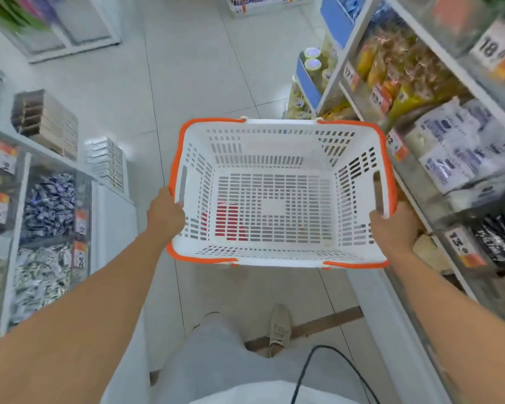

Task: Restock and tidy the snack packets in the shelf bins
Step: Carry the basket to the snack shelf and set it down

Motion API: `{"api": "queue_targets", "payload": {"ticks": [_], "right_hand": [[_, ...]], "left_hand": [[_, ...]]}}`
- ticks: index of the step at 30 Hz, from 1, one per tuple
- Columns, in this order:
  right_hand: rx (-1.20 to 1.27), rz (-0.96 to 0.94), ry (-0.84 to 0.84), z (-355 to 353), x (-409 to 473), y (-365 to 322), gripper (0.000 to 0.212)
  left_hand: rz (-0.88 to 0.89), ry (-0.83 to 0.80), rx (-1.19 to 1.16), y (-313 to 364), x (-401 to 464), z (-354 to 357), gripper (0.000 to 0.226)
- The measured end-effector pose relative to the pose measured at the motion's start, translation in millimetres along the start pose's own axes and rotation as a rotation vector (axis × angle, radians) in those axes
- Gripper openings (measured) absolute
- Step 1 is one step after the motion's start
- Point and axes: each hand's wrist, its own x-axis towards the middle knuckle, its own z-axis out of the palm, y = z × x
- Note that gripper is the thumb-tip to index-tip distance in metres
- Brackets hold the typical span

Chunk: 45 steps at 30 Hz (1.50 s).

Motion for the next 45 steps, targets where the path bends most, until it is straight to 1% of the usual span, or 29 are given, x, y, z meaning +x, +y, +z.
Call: {"api": "queue_targets", "payload": {"ticks": [6,9,11,14,18,21,23,28,31,33,39,42,45], "right_hand": [[0.007,0.086,0.001,59,45,-74,0.031],[0.011,0.149,0.032,81,52,-99,0.028],[0.024,0.195,0.058,94,58,-105,0.031],[0.028,0.311,0.062,114,73,-101,0.041],[0.102,0.383,0.129,143,97,-87,0.026],[0.170,0.464,0.154,169,117,-70,0.029],[0.209,0.518,0.168,183,128,-61,0.026],[0.270,0.645,0.196,225,147,-47,0.025],[0.258,0.765,0.231,272,154,-41,0.028],[0.254,0.874,0.265,318,161,-31,0.030],[0.214,1.094,0.358,464,175,29,0.032],[0.240,1.161,0.406,512,184,72,0.031],[0.260,1.237,0.456,544,194,124,0.032]], "left_hand": [[0.036,-0.053,0.061,17,130,-7,0.021],[0.059,-0.105,0.078,28,191,-9,0.021],[0.091,-0.151,0.106,43,228,-6,0.020],[0.131,-0.196,0.148,77,273,4,0.019],[0.207,-0.222,0.214,122,320,35,0.018],[0.232,-0.214,0.275,150,347,63,0.019],[0.255,-0.227,0.307,168,368,81,0.019],[0.374,-0.286,0.421,214,430,132,0.020],[0.443,-0.354,0.500,234,473,175,0.023],[0.482,-0.400,0.547,236,510,214,0.023],[0.605,-0.573,0.685,195,611,365,0.014],[0.653,-0.685,0.704,171,631,449,0.012],[0.624,-0.818,0.717,158,628,538,0.019]]}}
